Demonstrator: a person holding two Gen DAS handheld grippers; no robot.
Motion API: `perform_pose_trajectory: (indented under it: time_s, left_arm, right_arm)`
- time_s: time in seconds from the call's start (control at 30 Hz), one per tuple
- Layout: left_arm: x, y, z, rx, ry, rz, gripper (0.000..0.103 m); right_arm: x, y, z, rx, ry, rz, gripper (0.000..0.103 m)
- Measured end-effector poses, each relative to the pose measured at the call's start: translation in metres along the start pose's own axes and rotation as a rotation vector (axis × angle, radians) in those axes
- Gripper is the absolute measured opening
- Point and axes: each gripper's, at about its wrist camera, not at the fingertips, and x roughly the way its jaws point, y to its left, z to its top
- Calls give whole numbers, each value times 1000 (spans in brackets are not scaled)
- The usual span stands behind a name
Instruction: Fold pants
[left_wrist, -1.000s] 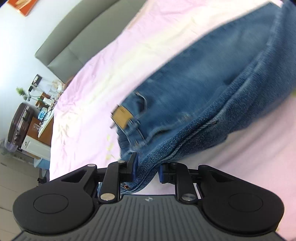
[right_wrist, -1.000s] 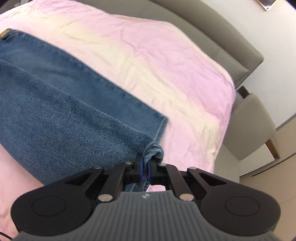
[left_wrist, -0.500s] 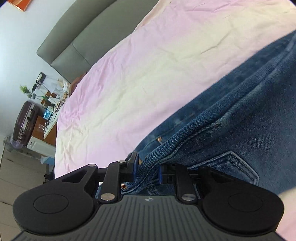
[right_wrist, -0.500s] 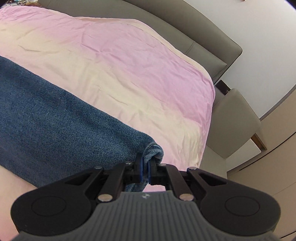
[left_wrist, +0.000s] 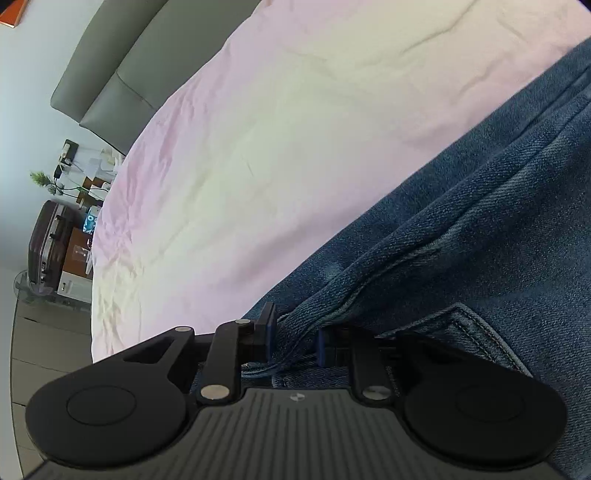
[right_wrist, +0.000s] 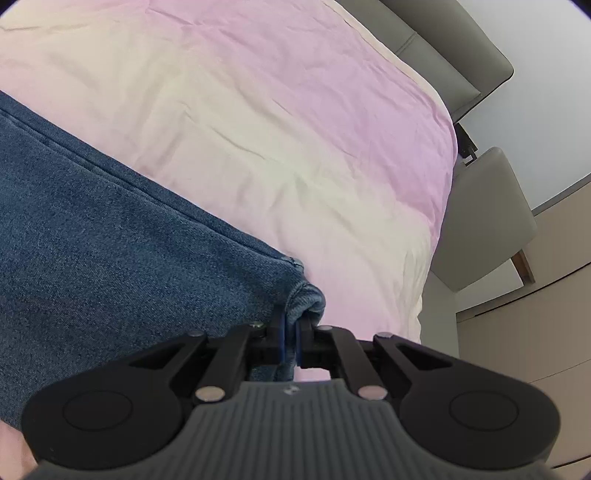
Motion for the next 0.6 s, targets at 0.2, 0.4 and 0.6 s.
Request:
perform_pose_trajectory:
  time_s: [0.2,0.4,0.6]
  left_arm:
    - [-5,16,35,-18,3,-21,24]
    - [29,-6,41,-42,68,-35,29]
    - [19,0,40,-5,80,-38,37]
  right_arm:
    - [-10,-11,6,48,-22,-33,0]
    - [13,4,11,66,15,-66,0]
    - [22,1,9,103,44,-114,35]
